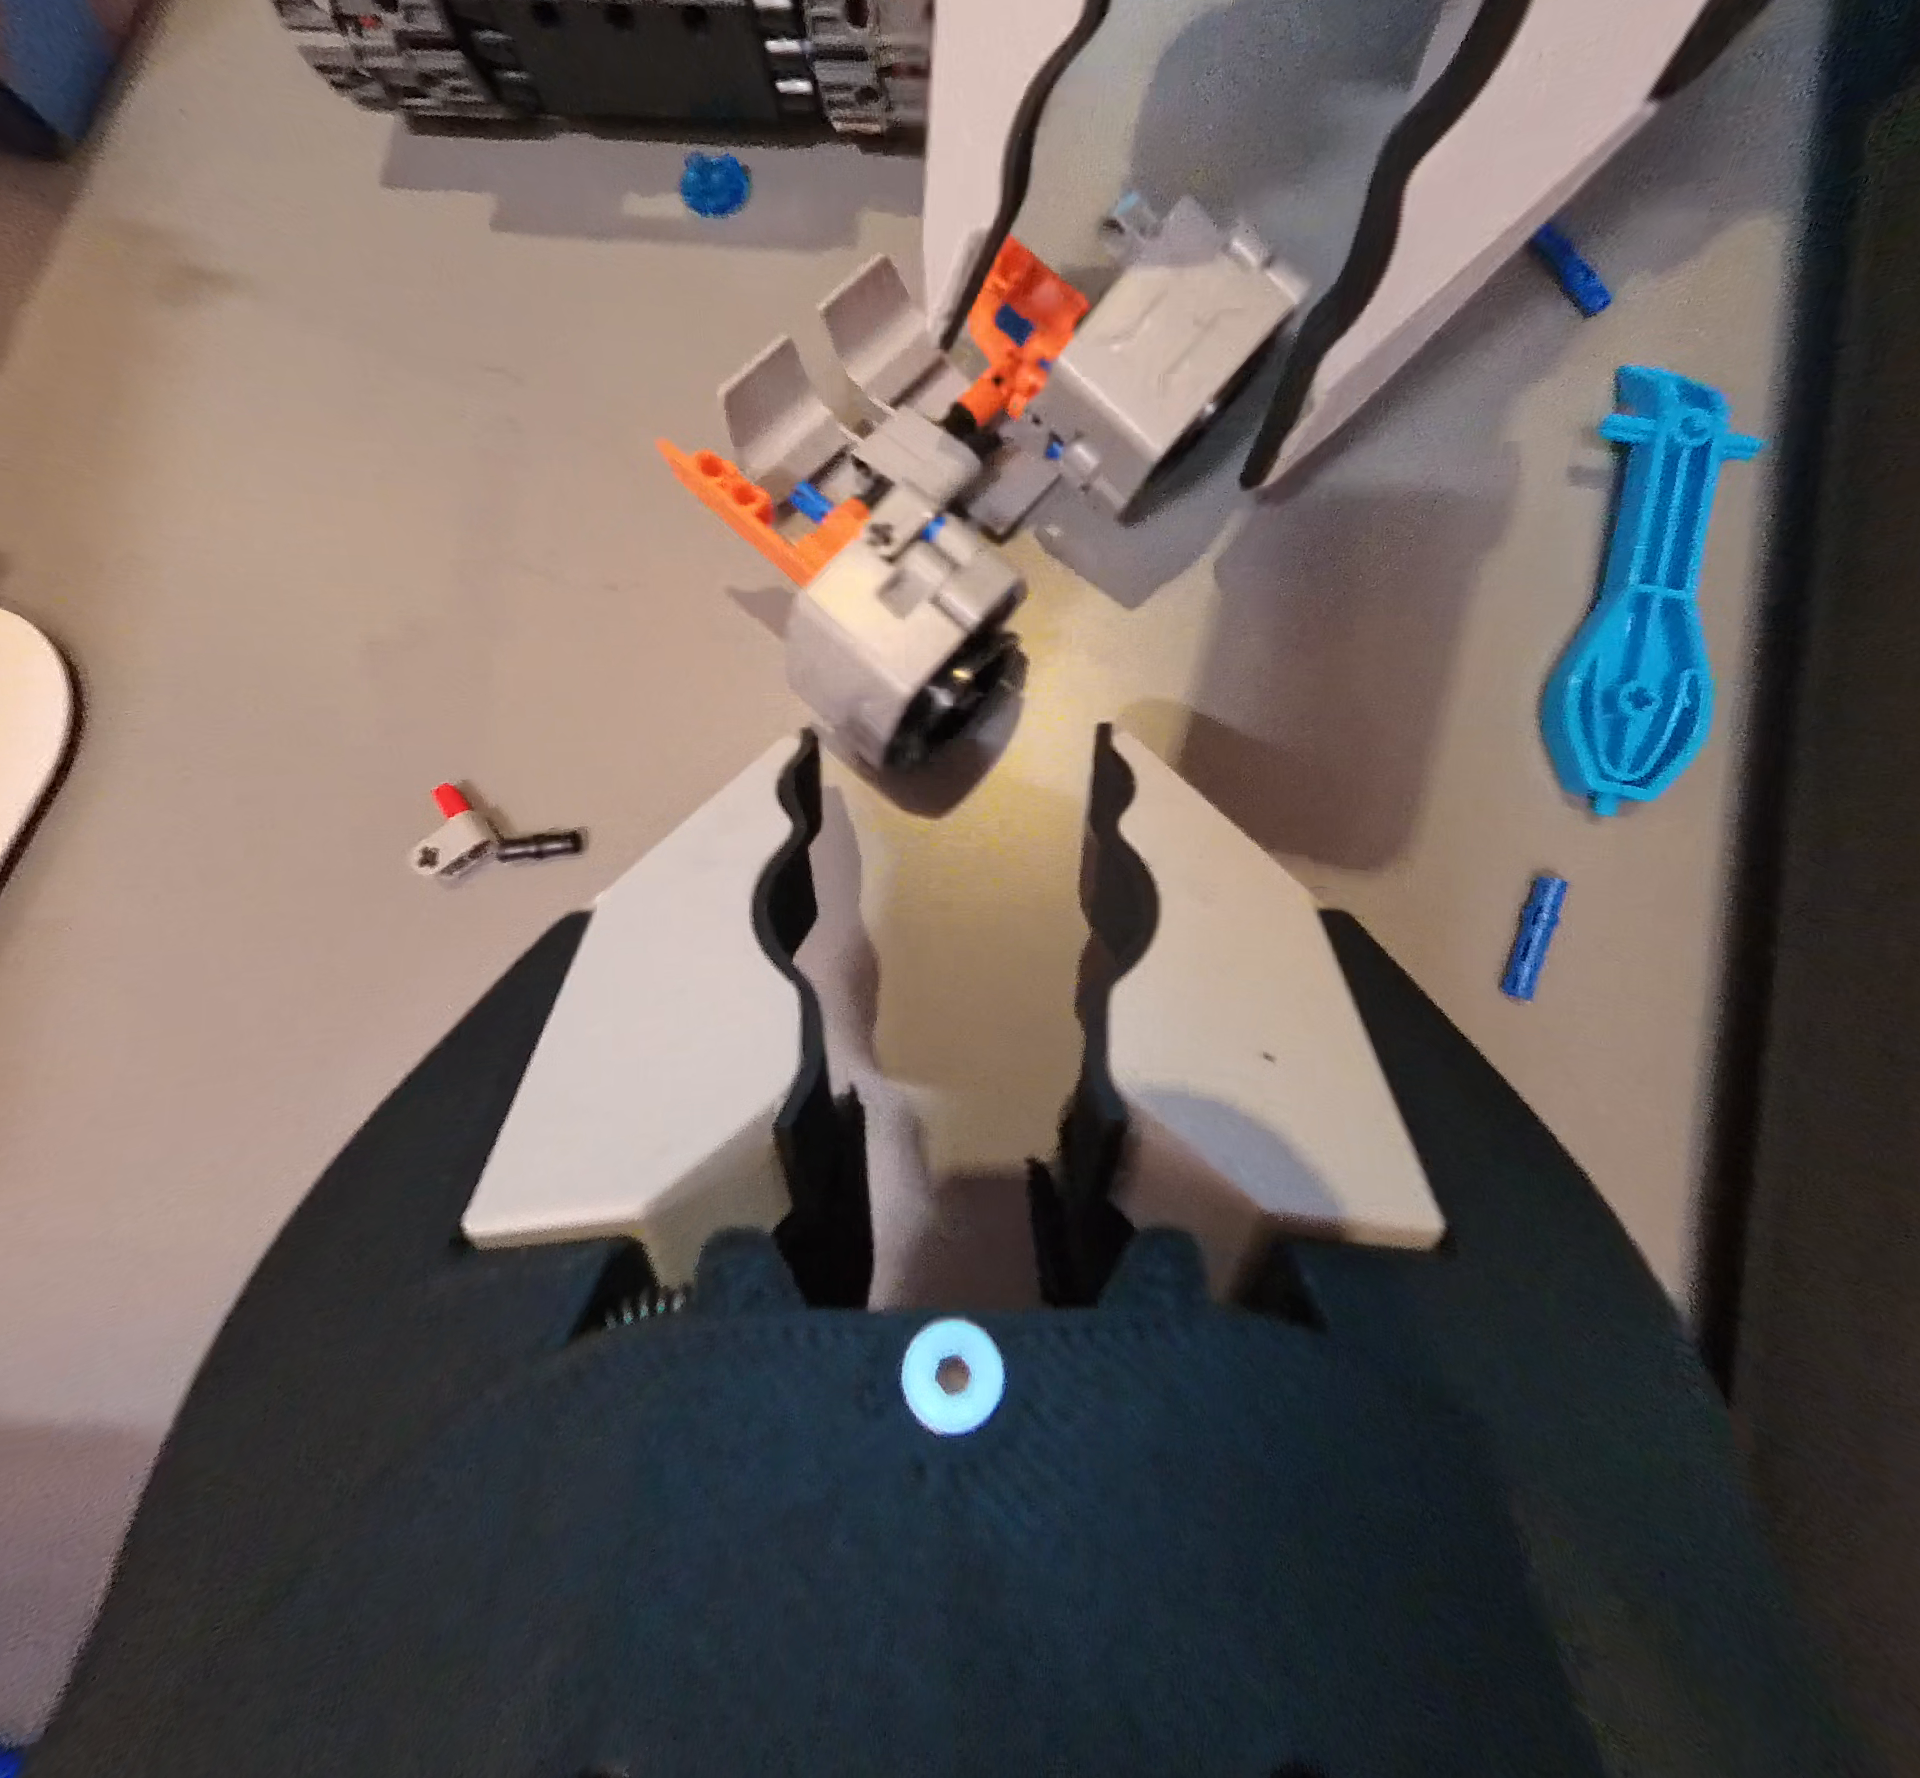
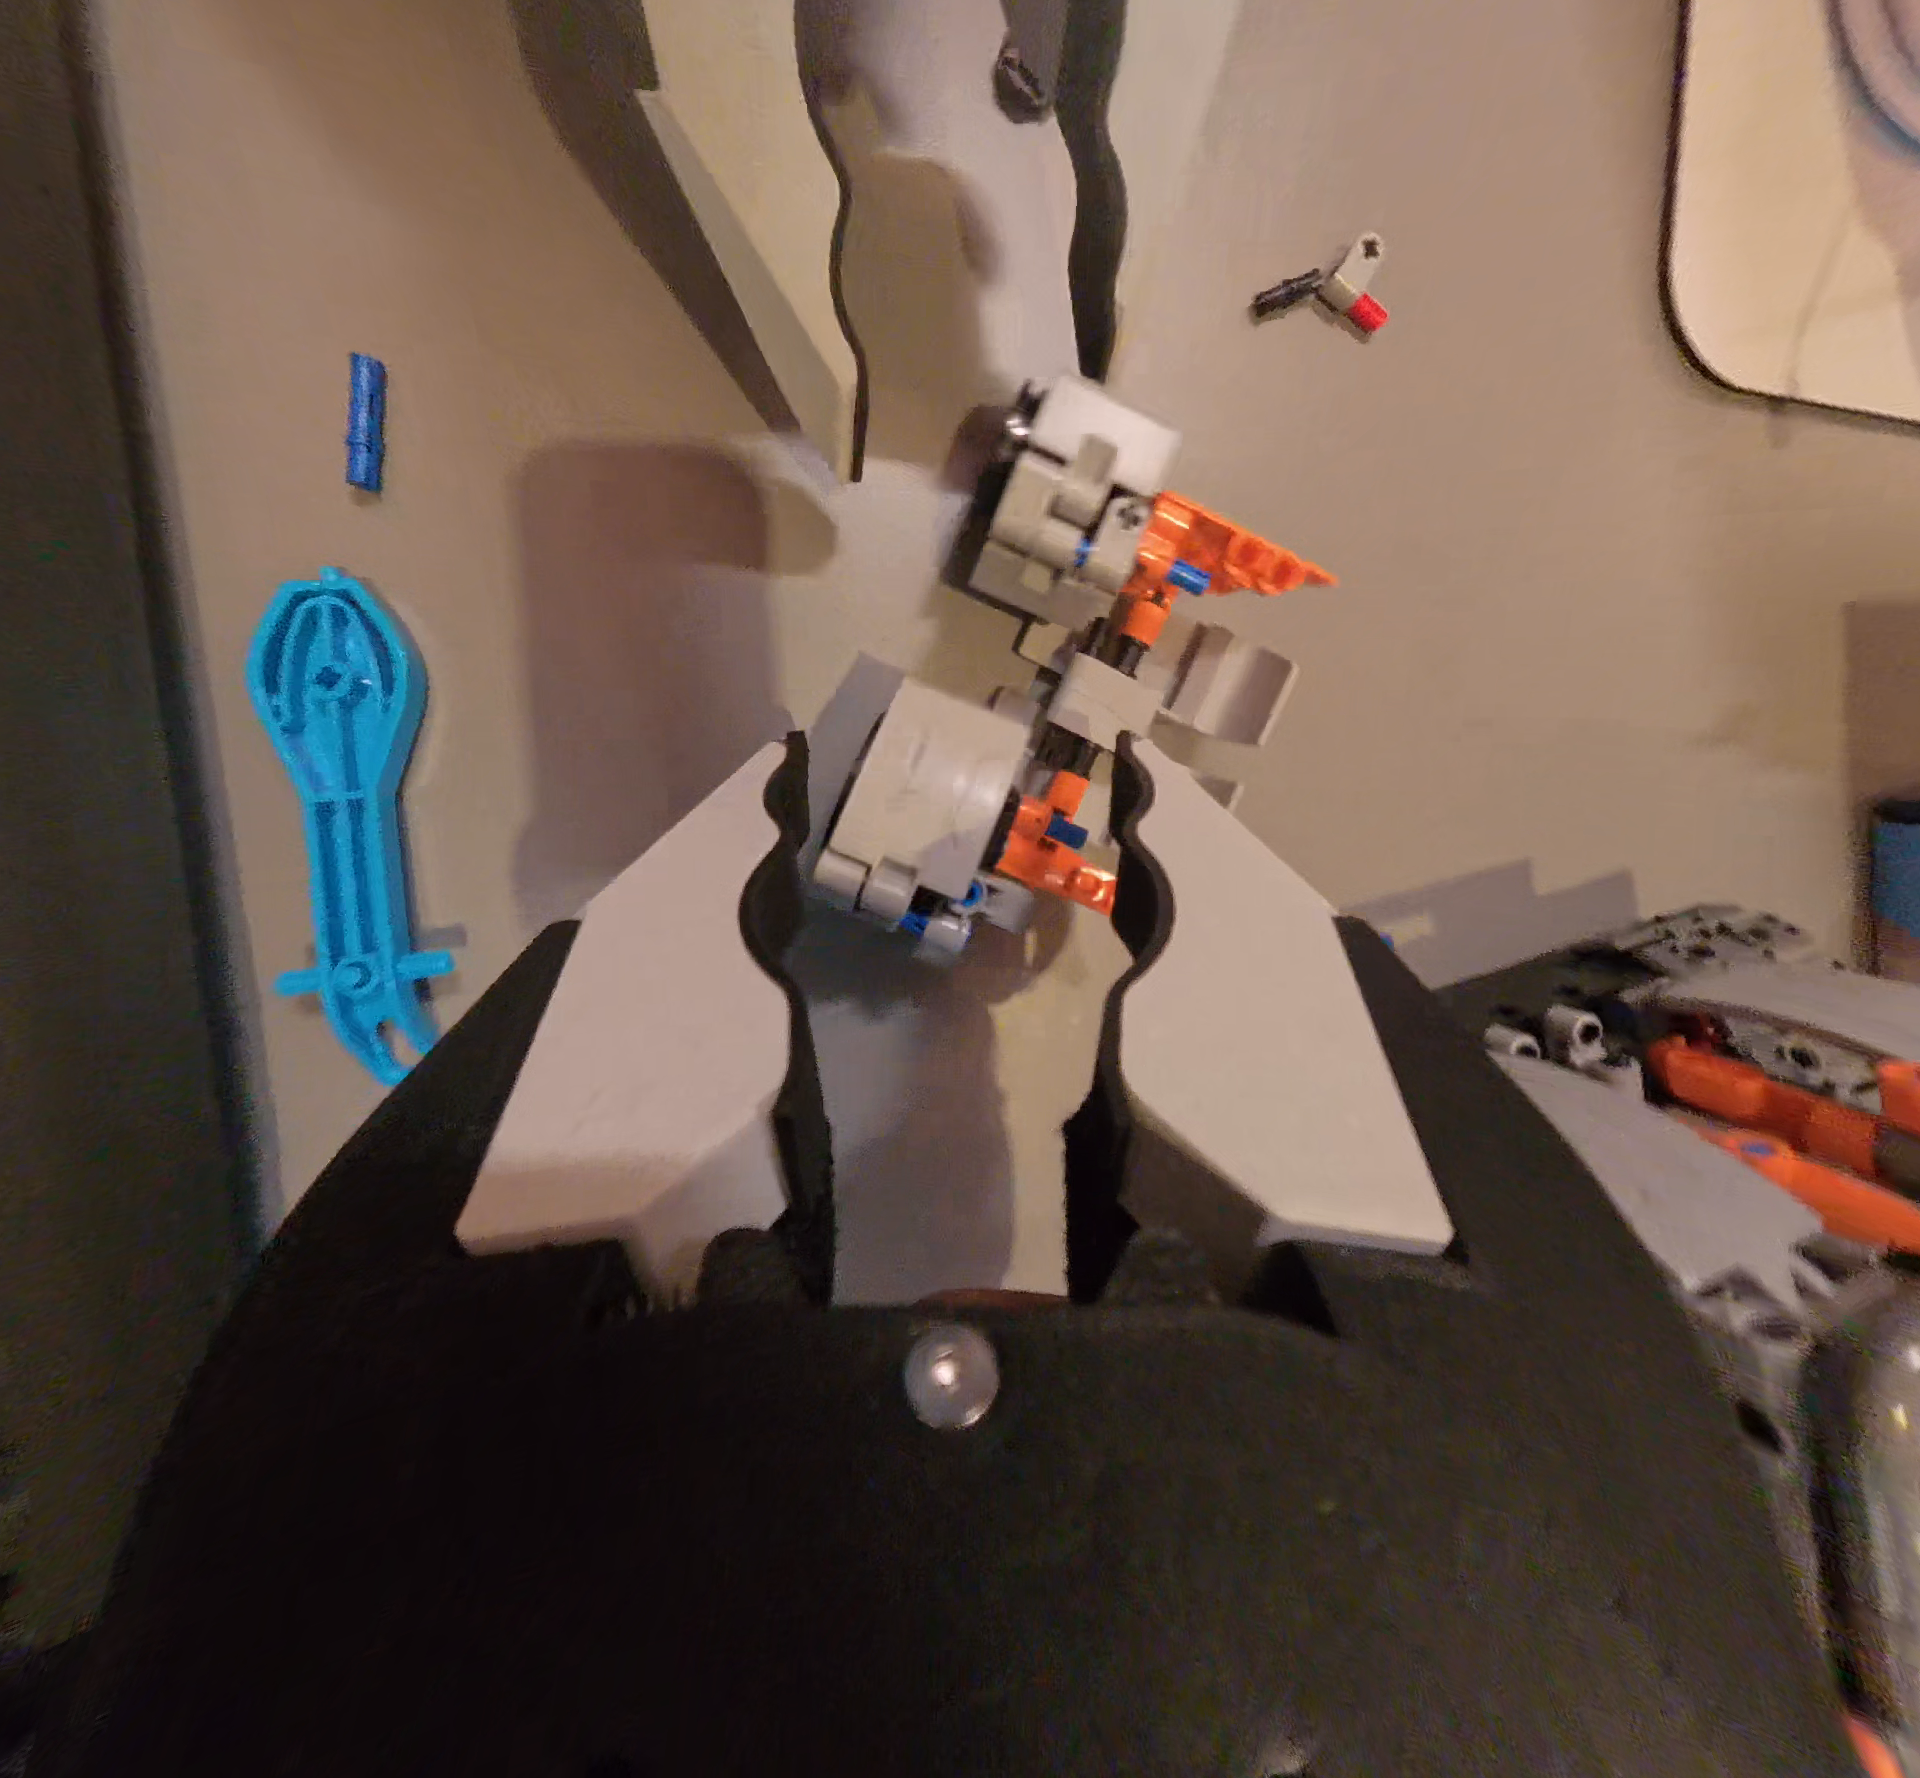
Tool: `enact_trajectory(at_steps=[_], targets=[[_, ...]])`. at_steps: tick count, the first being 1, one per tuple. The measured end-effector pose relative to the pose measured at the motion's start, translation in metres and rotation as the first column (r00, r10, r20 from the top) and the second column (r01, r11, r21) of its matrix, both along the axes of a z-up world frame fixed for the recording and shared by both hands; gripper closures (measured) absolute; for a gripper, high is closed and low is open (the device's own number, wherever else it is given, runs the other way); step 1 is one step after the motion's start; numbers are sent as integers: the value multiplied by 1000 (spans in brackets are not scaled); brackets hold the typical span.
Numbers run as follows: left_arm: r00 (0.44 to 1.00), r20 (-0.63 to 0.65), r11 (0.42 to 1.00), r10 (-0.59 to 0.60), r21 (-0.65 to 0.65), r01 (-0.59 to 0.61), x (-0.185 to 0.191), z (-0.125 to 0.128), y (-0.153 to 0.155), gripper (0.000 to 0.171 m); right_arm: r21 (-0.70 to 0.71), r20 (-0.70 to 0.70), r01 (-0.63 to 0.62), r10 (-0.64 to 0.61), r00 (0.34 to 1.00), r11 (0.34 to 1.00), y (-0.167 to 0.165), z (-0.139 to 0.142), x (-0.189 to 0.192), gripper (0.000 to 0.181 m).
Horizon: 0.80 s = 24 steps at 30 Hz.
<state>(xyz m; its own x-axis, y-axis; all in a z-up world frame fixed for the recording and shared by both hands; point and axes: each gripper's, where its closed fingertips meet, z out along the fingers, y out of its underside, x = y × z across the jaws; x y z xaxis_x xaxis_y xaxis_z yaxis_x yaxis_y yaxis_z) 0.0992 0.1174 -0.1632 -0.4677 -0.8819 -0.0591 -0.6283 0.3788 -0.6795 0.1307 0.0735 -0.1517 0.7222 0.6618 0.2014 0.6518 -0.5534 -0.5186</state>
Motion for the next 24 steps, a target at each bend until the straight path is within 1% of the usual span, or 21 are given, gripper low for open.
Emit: enact_trajectory(at_steps=[1,2,3,5,6,8,11,14,16,17,18,21,23,24], targets=[[1000,16,1000,-9,-2,9,0,3,0,117,10,-9,6,-6,1000,1000,-2,4,1,125],[1000,22,1000,-20,4,20,0,5,0,118,14,-10,9,-9,1000,1000,-4,7,2,125],[999,42,1000,-7,25,6,3,8,4,116,7,-10,14,-14,1000,1000,-6,8,3,125],[997,79,998,-25,59,21,7,12,4,115,-21,2,10,-10,1000,1000,-11,3,5,128],[995,91,997,-40,73,34,9,12,2,115,-40,24,11,-10,1000,999,-13,-2,7,134],[994,89,993,-60,108,50,12,8,0,118,-53,34,14,-12,999,999,-12,-7,8,140],[994,87,989,-60,140,48,16,1,0,117,-53,15,17,-16,1000,998,-11,-7,8,141],[993,100,989,-67,142,52,14,3,-2,125,-53,25,2,-1,1000,999,-13,-8,9,142],[992,96,990,-80,120,68,10,4,-4,131,-56,29,-11,13,999,998,-16,-8,10,142],[991,91,991,-97,102,87,7,5,-8,132,-60,27,-16,17,999,998,-18,-8,10,142],[989,83,989,-121,90,114,3,5,-13,128,-62,23,-24,25,999,998,-19,-8,10,143],[978,84,977,-191,116,180,-3,4,-22,124,-66,5,-52,52,999,996,-25,-7,9,142],[975,80,974,-209,109,200,-5,4,-26,125,-68,-8,-65,64,998,996,-28,-7,9,142],[970,77,971,-229,83,223,-8,5,-32,129,-72,-9,-61,60,998,996,-30,-7,10,143]])
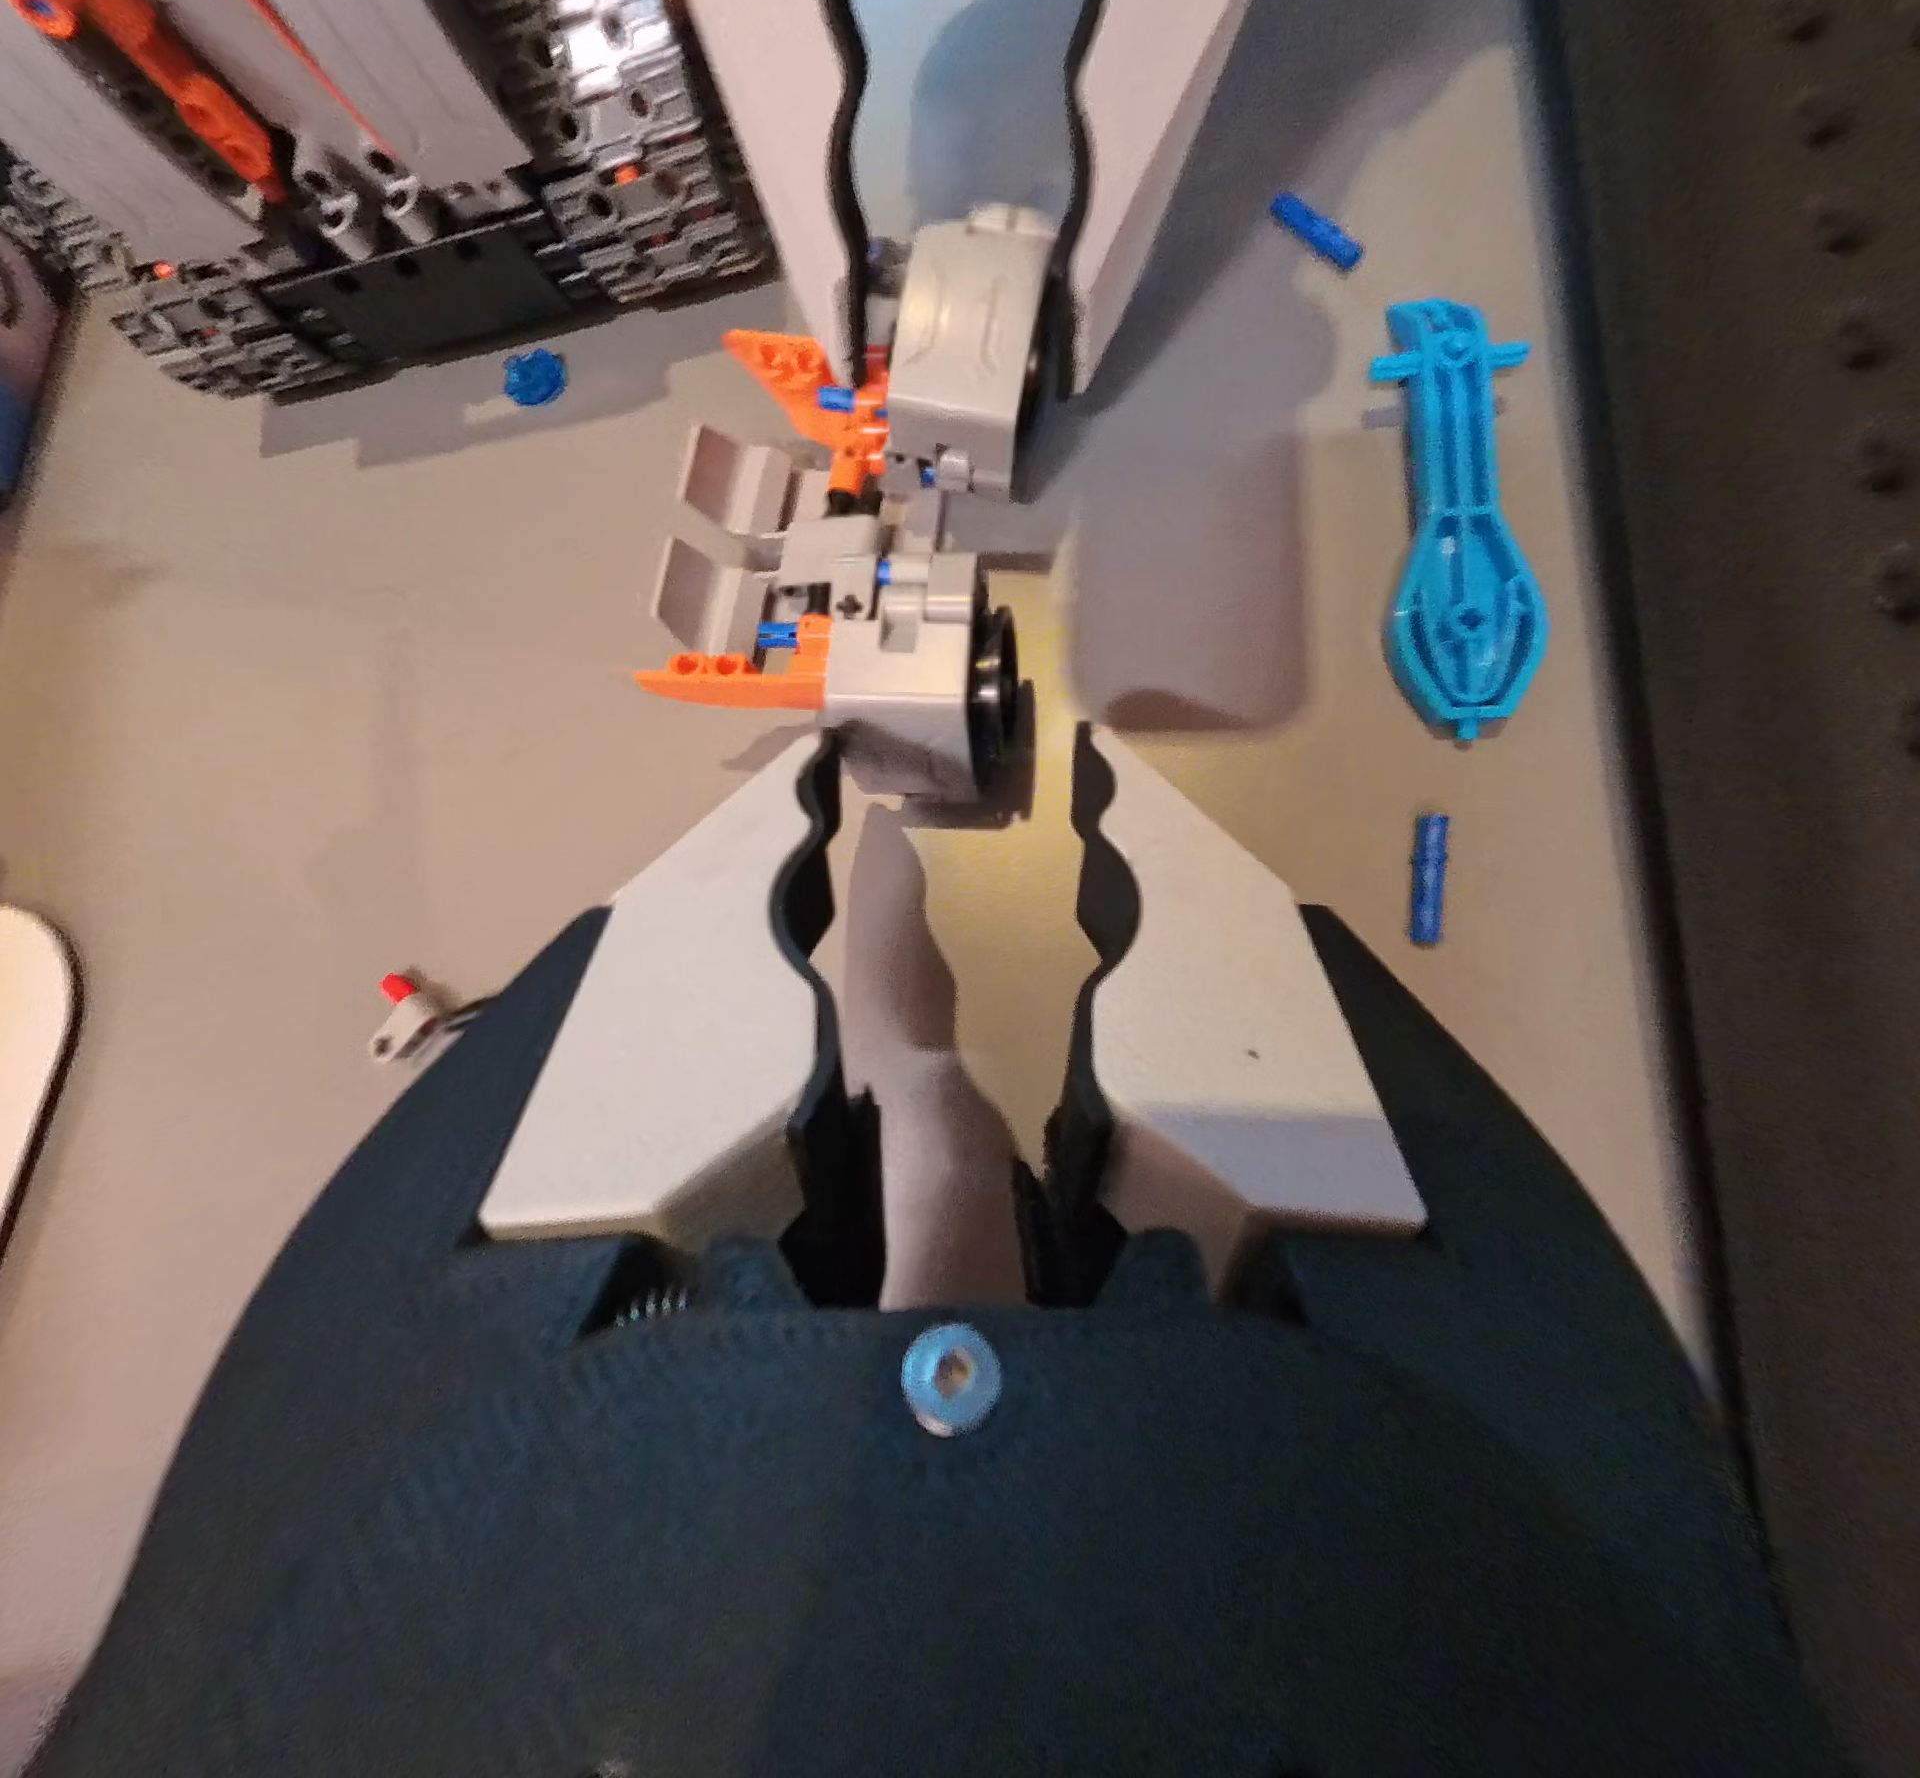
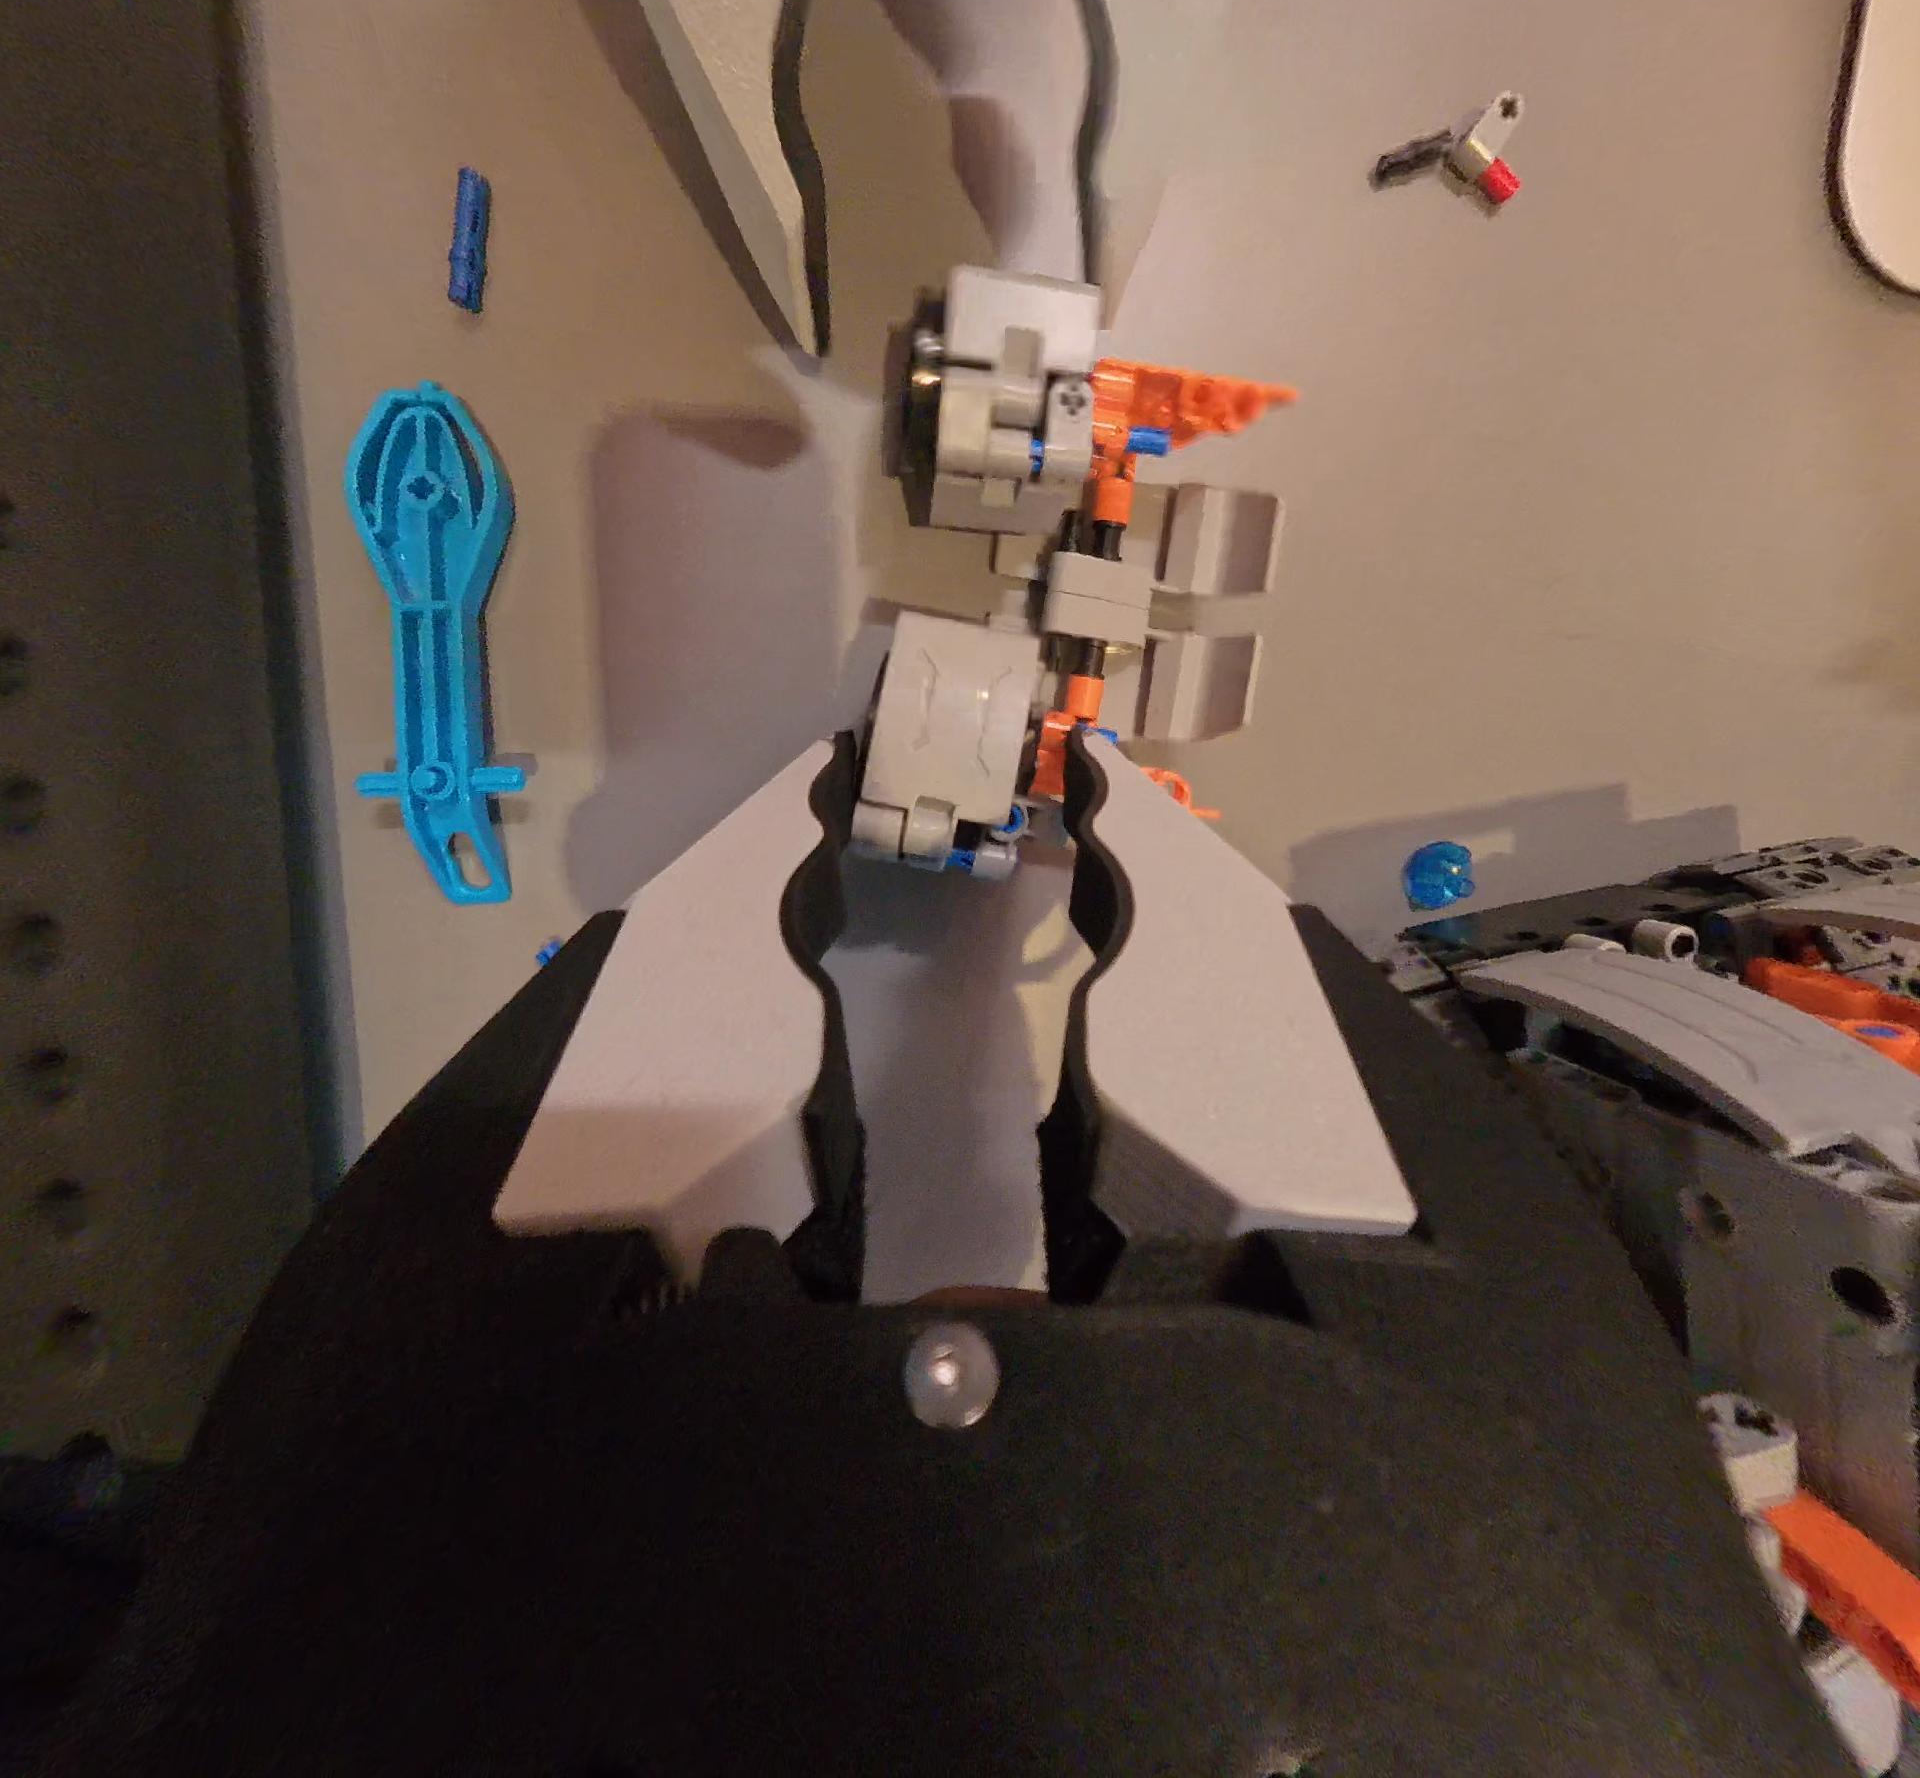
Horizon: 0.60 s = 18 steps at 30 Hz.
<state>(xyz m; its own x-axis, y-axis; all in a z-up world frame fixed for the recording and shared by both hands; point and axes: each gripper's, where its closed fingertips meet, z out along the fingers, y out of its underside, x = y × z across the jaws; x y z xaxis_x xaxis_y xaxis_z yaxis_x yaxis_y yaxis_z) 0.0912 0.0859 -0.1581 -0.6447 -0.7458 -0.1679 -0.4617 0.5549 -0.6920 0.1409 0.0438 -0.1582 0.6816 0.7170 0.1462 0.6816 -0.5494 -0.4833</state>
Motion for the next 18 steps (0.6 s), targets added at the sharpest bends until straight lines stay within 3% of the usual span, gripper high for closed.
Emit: enact_trajectory(at_steps=[1,3,11,14,16,18], targets=[[1000,-4,999,-25,-26,24,-3,2,-5,139,-2,1,2,-2,1000,1000,-1,0,1,144],[999,-22,999,-34,-41,33,-5,-1,-9,141,1,-5,0,0,1000,1000,-4,2,0,143],[998,15,998,57,-23,-57,7,4,7,101,66,-46,84,-81,996,994,-9,18,15,129],[998,-31,999,50,-8,-50,8,-9,3,109,35,-22,72,-71,997,997,-7,6,12,134],[999,-41,1000,24,-10,-25,8,-15,-4,130,13,-9,71,-71,997,997,-4,-1,11,140],[999,-32,999,35,-6,-36,10,-18,-5,133,24,-10,74,-74,997,997,0,0,9,140]])
